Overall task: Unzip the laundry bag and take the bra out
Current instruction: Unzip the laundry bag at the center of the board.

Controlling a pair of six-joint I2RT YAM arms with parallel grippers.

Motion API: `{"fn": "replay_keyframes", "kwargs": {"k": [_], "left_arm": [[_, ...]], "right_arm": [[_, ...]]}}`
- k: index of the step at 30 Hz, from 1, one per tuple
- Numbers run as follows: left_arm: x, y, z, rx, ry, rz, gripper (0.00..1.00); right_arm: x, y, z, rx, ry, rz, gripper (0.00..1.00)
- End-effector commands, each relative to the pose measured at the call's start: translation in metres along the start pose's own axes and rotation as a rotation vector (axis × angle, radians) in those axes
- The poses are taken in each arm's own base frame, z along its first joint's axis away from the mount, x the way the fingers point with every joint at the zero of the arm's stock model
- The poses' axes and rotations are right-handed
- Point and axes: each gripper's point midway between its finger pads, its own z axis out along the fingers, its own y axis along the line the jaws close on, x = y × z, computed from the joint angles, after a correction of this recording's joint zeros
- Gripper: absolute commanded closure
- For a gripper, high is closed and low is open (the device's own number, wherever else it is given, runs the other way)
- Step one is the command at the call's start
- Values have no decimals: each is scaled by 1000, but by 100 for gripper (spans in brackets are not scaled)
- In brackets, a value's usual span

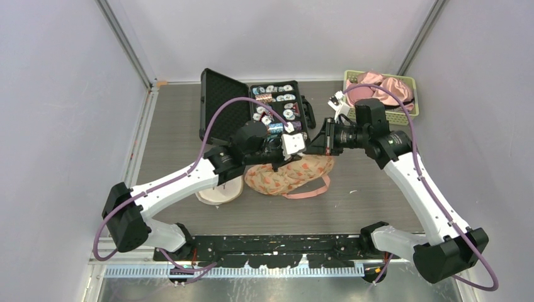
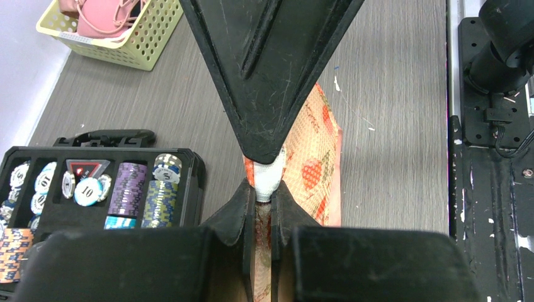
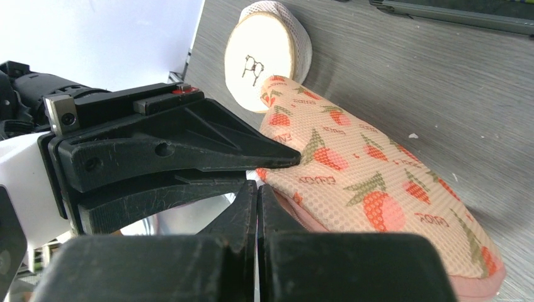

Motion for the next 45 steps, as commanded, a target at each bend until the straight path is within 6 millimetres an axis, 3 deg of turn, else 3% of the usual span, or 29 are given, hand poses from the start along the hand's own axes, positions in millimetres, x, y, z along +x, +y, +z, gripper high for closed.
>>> {"fn": "replay_keyframes", "kwargs": {"k": [1,23,33,37,42,45], "left_arm": [[-38,13,-4,-44,-122,40,100],[-7,23,-11,-88,-55,30,100],[-6,22,-7,-75,-52,11,100],[-4,18,-6,-59,-42,-3,87],[-8,19,-4,-47,-43,-1,59],[-10,22,1,-46,-44,-4,53]], "right_arm": [[-7,0,-13,73,-30,-86,100],[-27,-19,-30,154,-78,-100,99],[-31,-17,-24,117,-93,-85,100],[-33,-12,-20,80,-100,-62,100],[-30,-12,-16,57,-88,-44,100],[-31,-14,-13,52,-87,-40,99]]}}
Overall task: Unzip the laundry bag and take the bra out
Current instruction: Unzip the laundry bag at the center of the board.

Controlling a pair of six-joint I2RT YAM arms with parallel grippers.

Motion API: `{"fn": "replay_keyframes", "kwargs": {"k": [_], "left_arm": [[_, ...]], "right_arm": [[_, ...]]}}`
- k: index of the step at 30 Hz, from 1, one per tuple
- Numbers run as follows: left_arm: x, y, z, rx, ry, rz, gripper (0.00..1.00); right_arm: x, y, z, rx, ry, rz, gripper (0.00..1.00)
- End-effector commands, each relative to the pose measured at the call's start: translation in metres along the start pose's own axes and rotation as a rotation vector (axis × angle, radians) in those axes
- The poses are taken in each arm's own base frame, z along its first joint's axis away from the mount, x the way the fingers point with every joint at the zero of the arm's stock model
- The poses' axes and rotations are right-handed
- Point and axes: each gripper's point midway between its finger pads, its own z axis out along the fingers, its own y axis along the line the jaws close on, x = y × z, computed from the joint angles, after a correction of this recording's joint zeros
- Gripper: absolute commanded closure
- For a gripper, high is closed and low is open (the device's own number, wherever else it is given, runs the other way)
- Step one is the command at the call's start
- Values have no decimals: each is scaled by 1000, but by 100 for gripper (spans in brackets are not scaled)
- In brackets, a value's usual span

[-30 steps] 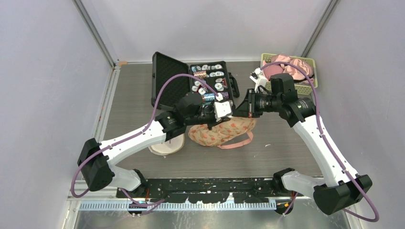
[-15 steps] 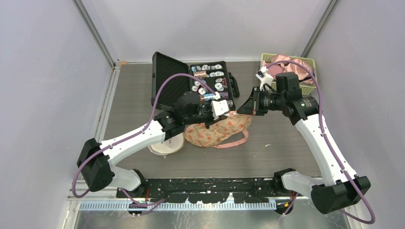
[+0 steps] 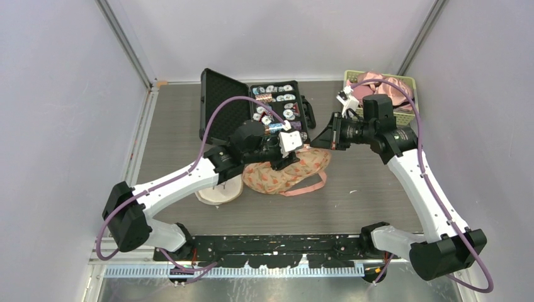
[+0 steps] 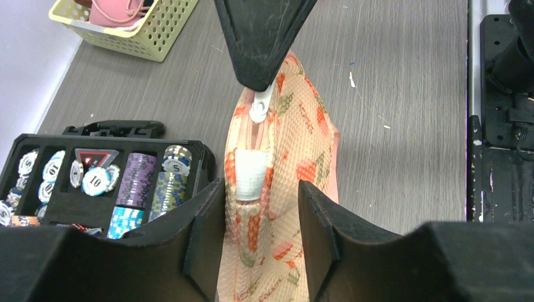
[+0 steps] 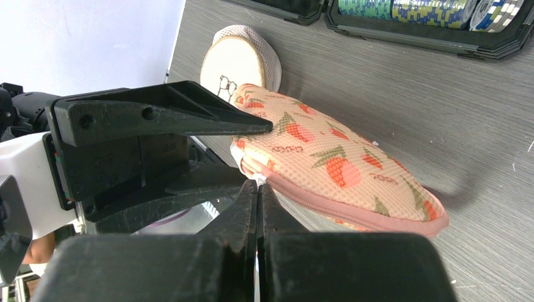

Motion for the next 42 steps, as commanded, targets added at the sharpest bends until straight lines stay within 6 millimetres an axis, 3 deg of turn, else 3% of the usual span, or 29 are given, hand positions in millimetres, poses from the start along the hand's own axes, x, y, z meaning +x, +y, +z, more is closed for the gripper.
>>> {"fn": "replay_keyframes", "kwargs": {"k": [1,5,16,27,42], "left_arm": [[-23,10,5,-7,-49,-1,52],[-31,10,12,10,-69,-15,57],[-51,12,13,11,-134,-32,100],[-57,14,9,-1,-147,-59,100],[-65,13,5,0,-164,-77,100]], "right_arm": [[-10,7,4,-46,-29,-9,100],[-11,8,6,-55,-28,-11,100],[-3,5,11,-74,4,5,99],[0,5,14,-93,18,16,91],[7,-3,16,-69,28,24,88]]}}
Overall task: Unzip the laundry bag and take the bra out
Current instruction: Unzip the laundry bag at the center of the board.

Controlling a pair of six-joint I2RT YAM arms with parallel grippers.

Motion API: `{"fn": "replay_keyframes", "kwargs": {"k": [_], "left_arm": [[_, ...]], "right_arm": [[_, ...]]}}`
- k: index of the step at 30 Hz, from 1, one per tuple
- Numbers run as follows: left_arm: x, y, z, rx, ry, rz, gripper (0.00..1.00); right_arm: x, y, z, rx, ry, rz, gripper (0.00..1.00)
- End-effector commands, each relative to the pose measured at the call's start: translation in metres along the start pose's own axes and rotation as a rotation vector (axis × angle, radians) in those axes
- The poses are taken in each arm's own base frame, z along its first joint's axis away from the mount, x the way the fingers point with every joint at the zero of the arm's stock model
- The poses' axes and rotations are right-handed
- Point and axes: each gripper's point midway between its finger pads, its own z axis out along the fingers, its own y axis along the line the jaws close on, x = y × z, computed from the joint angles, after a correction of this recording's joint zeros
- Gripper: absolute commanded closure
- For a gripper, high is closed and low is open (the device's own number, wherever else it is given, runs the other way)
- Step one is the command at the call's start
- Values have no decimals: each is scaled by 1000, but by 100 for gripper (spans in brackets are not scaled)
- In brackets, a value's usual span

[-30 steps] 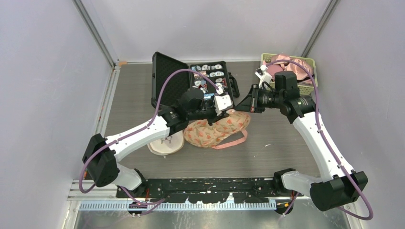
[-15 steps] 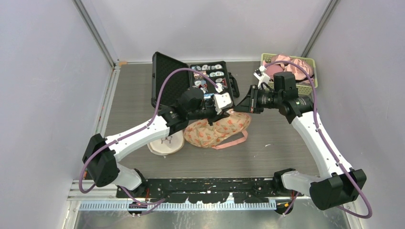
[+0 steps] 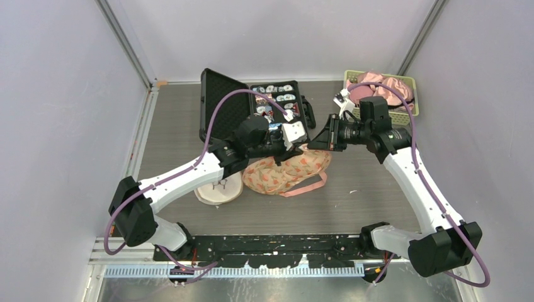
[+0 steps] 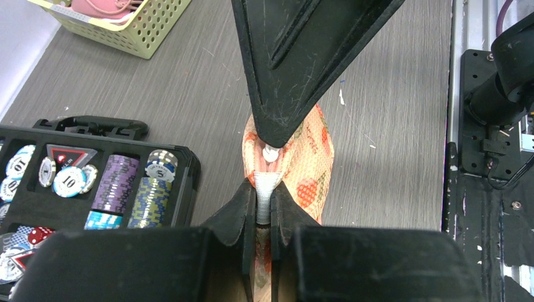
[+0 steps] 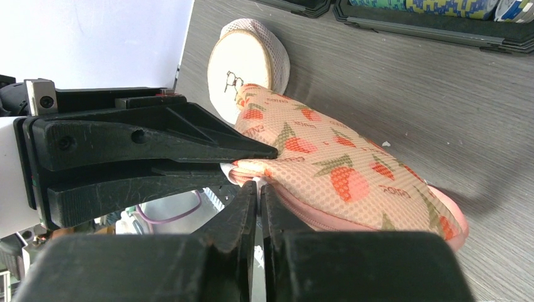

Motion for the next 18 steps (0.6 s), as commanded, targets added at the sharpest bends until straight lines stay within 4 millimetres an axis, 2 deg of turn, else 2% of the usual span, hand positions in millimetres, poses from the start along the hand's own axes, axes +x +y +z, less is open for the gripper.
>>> {"fn": "replay_keyframes", "kwargs": {"k": [1,4,7,8,18], "left_arm": [[-60,4,-9,-7,-161,39,100],[-61,2,-8,1,-160,37,100],[-63,2,-8,6,-164,42,100],[-63,2,-8,6,-161,45,100],[-30,13,-20,-67,-86,56,100]], "right_arm": [[0,4,0,-18,-4,-19,88],[-1,5,0,-25,-9,-20,89],[-3,8,0,-32,-15,-26,99],[-4,8,-1,-33,-19,-30,99],[-11,-2,-18,29,-48,-39,99]]}}
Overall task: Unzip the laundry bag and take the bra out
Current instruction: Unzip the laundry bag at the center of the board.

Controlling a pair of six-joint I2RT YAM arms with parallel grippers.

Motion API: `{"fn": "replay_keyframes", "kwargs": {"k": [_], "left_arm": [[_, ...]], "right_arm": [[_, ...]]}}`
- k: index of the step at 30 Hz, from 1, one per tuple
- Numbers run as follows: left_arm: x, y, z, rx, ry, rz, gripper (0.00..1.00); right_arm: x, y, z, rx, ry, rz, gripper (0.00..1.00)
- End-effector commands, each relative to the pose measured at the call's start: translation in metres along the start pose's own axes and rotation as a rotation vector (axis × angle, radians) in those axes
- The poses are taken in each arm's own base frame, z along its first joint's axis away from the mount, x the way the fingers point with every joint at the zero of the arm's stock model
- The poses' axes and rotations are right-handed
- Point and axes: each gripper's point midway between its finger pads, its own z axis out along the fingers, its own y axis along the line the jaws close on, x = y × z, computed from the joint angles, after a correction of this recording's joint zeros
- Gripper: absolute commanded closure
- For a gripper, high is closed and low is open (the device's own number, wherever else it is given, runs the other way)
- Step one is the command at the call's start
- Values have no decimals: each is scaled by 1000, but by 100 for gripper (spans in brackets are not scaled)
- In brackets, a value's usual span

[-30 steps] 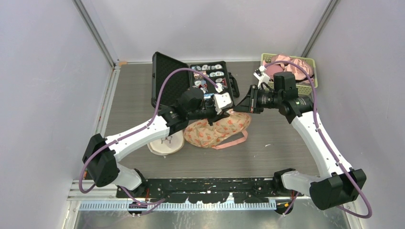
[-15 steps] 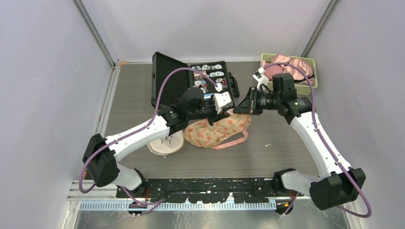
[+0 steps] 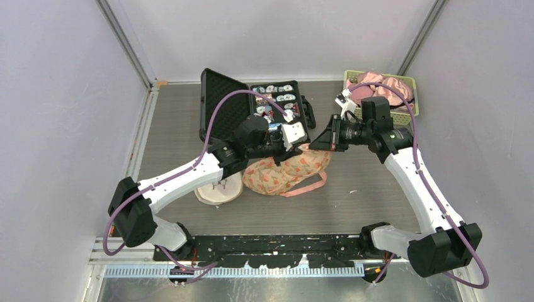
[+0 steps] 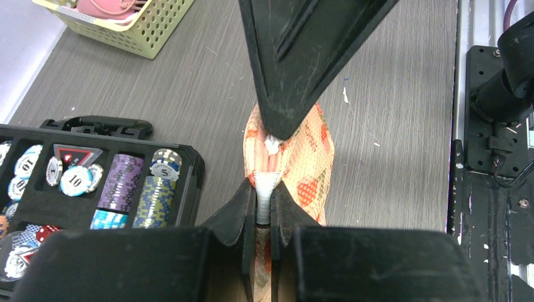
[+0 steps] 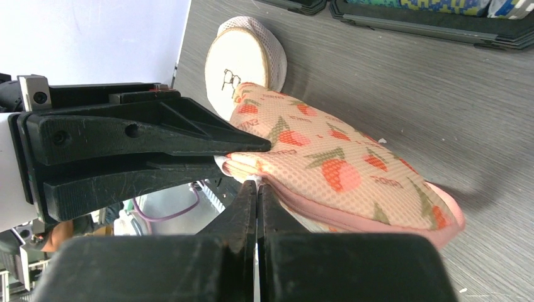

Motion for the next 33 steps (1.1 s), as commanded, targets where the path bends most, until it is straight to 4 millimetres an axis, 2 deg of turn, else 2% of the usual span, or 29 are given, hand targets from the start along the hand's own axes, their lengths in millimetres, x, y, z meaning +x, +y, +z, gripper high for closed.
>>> {"fn": "replay_keyframes", "kwargs": {"k": [1,4,9,16,20,26,30,33], "left_arm": [[-26,13,-20,-68,-83,36,100],[-9,24,-21,-118,-29,4,100],[6,43,-17,-173,23,-64,97],[-7,27,-14,-60,-17,-18,58],[-19,24,-10,-16,-26,23,46],[-21,19,4,33,2,54,45],[-18,15,10,67,20,78,52],[-16,13,13,87,26,93,53]], "right_arm": [[-13,1,-18,18,-55,-31,100],[-19,1,-21,17,-78,-39,100],[-21,-6,-14,23,-72,-27,99],[-27,-8,-6,6,-81,-6,100],[-26,-7,-5,-2,-81,8,99],[-23,-5,-4,-9,-77,14,100],[-23,-5,-5,-6,-80,9,99],[-22,-4,-6,-6,-81,5,100]]}}
